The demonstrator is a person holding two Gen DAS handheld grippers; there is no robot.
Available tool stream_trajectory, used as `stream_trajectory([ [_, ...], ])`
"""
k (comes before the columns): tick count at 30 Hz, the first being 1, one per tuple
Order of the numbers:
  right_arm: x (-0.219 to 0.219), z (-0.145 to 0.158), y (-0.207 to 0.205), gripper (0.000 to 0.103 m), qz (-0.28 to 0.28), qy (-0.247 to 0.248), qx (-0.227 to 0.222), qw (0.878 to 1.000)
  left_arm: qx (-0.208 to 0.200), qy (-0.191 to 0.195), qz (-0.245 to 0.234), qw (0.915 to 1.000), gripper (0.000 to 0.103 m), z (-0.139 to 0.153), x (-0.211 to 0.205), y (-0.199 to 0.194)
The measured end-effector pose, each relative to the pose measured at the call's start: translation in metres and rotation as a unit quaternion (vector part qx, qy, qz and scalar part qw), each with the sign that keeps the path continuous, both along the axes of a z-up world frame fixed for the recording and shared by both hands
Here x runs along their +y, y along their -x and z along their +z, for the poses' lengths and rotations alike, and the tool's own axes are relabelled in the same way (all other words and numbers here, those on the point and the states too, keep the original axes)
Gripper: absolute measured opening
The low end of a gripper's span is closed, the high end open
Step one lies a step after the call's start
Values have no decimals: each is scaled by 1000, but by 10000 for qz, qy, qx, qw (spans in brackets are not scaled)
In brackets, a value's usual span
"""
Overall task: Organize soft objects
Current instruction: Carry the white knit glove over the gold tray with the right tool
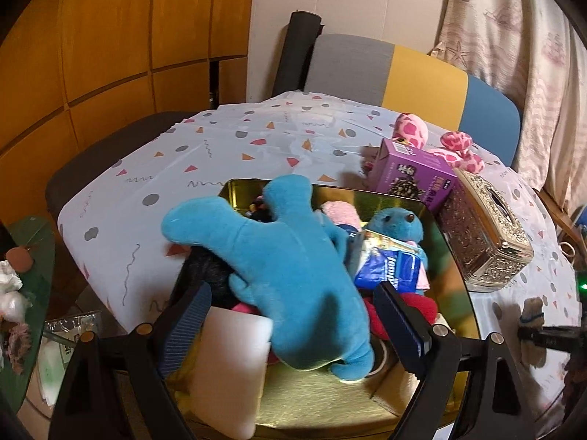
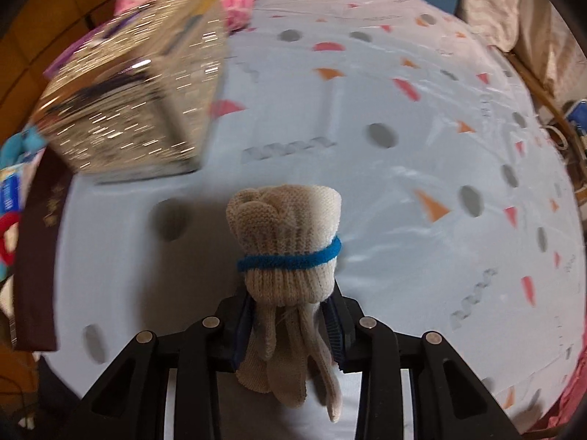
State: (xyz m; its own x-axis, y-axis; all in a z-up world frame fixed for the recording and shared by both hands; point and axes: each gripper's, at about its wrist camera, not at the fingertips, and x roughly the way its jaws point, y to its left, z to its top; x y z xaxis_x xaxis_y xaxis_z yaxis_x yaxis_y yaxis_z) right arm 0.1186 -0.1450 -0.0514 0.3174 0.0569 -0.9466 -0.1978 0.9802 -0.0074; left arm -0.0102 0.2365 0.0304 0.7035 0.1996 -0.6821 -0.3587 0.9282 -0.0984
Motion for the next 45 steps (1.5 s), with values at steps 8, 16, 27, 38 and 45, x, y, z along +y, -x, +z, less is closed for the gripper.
stream_trajectory([
  [8,33,2,26,31,320,-279,84,9991,7,129,143,9998,90,-4,14,8],
  [16,68,31,53,27,657,-823,-301,9940,-41,282,500,9983,90,-5,41,18],
  [27,166,72,89,27,1881,-1747,-485,9653,-40,285,693,9972,90,-6,52,25],
  [38,265,49,112,27,3394,-1534,-118,9280,-34,326,805,9962,90,-6,61,27],
  [45,266,27,112,43,3293,-1309,104,9350,30,368,815,9960,90,-11,64,26],
])
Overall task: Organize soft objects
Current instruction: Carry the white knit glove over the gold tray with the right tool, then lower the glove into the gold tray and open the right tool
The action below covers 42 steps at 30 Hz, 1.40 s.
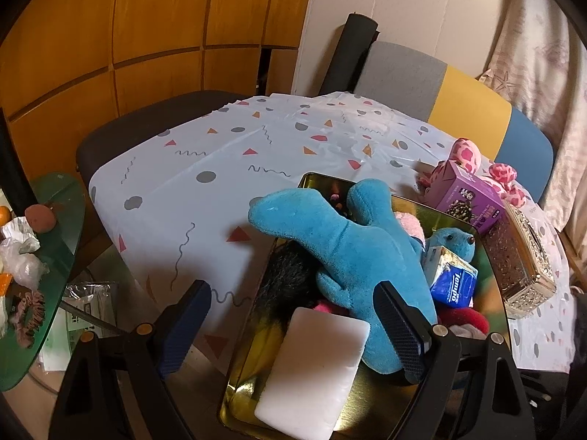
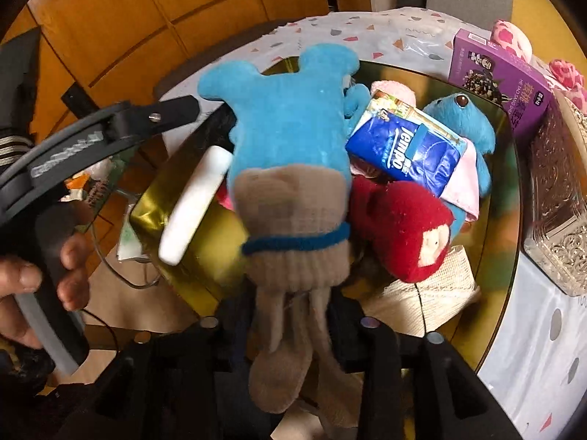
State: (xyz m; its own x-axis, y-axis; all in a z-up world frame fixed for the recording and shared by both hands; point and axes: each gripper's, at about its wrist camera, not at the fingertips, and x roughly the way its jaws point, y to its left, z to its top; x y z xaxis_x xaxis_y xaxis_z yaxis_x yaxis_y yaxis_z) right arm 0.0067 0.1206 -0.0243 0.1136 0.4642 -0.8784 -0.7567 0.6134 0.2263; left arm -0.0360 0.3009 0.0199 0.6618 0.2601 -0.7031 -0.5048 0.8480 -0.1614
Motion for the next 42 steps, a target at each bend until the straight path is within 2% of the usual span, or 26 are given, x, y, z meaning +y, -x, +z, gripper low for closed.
stream_trajectory([
  [3,-10,6,0,55,-68,-144,121,9998,7,43,16,10000,90,-1,2,-1],
  [5,-19,12,-1,59,-191,-307,186,9992,11,37,13,10000,90,-1,2,-2],
  [11,-39,28,-10,60,-580,-541,-33,9968,16,48,-26,10000,90,-2,-1,-1],
  [13,-45,33,-10,51,-631,-691,-129,9955,8,33,-49,10000,90,-1,-3,-1],
  [14,-44,34,-10,31,-602,-722,-153,9955,8,24,-66,10000,90,-1,-4,-1],
  [15,-41,33,-11,24,-575,-672,-149,9960,6,22,-71,10000,90,0,-5,-1],
  [20,-23,17,-6,19,-345,-453,-166,9982,14,-13,-126,9999,90,0,-9,-2],
  [26,-16,-8,-15,19,-505,-96,-214,9985,27,-53,-263,9996,90,1,-18,-4],
  [33,-25,-12,-15,19,-633,-93,-187,9978,-11,-201,-452,9988,91,5,-33,-5],
  [42,-23,-11,-6,19,-738,279,-644,9948,-72,-326,-526,9981,92,11,-45,-1],
])
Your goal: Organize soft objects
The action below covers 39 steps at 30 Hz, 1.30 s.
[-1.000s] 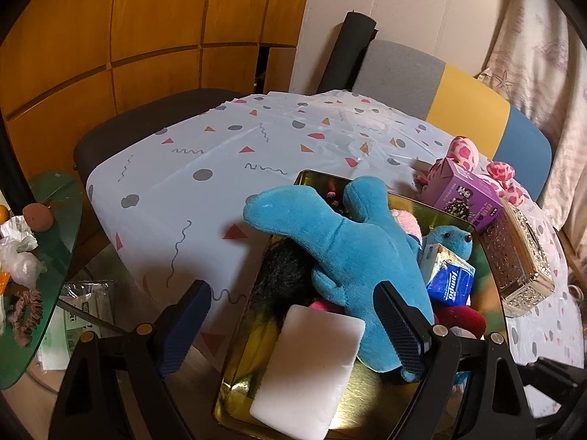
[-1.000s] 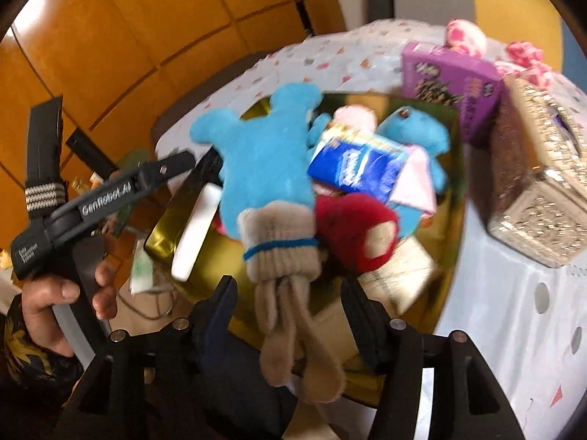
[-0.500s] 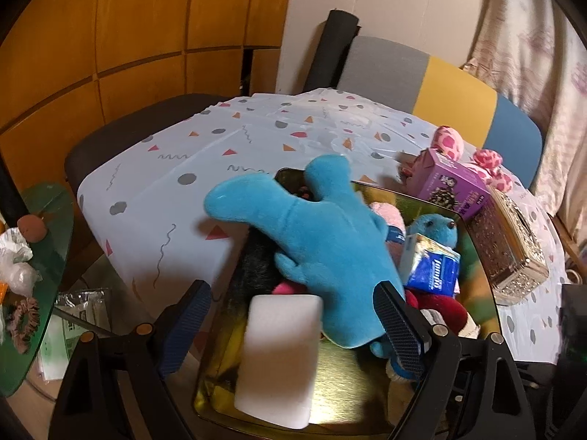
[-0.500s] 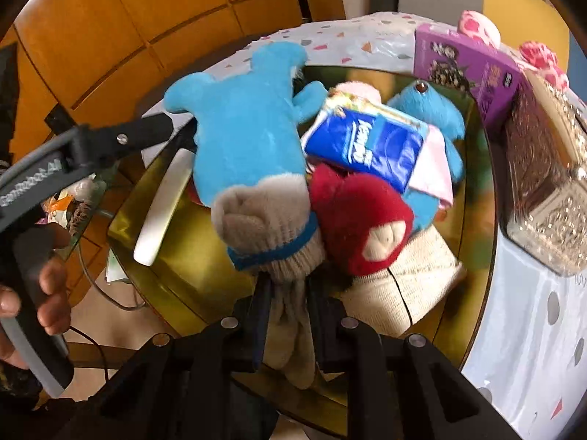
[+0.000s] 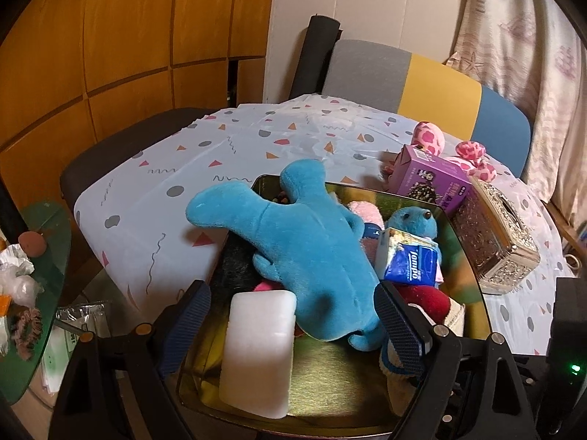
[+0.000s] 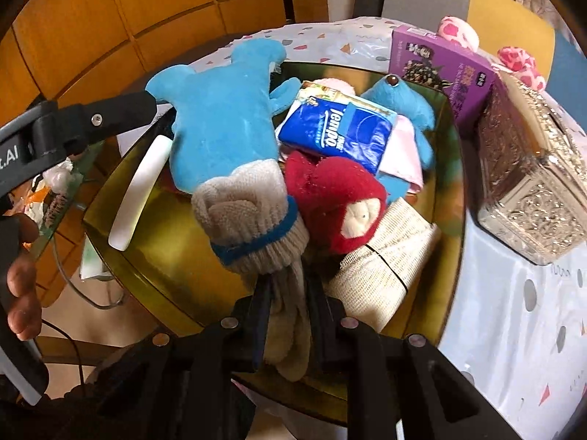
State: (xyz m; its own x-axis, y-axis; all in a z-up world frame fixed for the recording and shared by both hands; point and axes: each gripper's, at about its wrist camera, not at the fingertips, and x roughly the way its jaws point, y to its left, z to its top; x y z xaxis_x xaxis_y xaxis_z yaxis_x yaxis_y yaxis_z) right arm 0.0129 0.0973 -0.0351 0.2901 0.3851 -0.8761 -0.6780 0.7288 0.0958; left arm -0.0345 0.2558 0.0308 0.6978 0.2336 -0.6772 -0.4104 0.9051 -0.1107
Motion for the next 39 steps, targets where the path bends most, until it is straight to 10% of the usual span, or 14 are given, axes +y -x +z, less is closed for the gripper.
stream_trajectory([
  [39,-92,49,7,42,-1935,-406,-1096,9741,-261,-413,-445,9978,99,14,-75,13],
])
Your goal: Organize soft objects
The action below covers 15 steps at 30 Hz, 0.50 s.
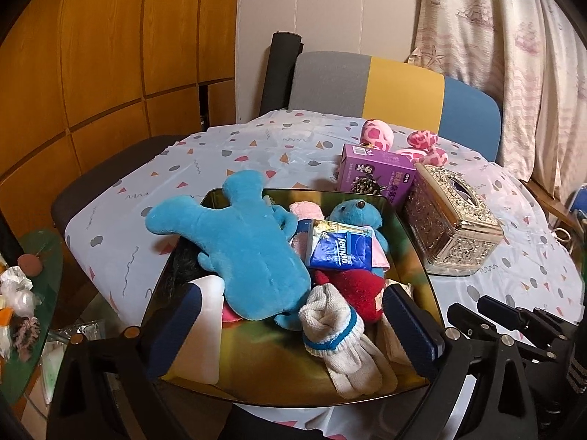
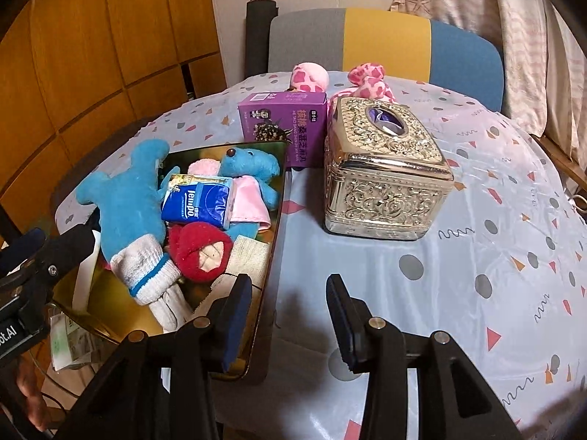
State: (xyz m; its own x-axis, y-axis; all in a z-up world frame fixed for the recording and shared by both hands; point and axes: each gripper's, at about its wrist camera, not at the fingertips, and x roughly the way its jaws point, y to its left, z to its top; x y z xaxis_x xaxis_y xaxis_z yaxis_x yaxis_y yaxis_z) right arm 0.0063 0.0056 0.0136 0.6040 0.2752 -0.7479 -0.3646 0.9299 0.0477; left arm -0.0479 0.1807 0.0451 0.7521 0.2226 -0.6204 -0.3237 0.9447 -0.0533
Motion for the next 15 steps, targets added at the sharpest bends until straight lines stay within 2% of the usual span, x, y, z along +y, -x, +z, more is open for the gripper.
stream_trajectory([
  [15,-2,2,1,42,-52,-5,-103,9999,36,6,7,10000,100,-2,2,-1],
])
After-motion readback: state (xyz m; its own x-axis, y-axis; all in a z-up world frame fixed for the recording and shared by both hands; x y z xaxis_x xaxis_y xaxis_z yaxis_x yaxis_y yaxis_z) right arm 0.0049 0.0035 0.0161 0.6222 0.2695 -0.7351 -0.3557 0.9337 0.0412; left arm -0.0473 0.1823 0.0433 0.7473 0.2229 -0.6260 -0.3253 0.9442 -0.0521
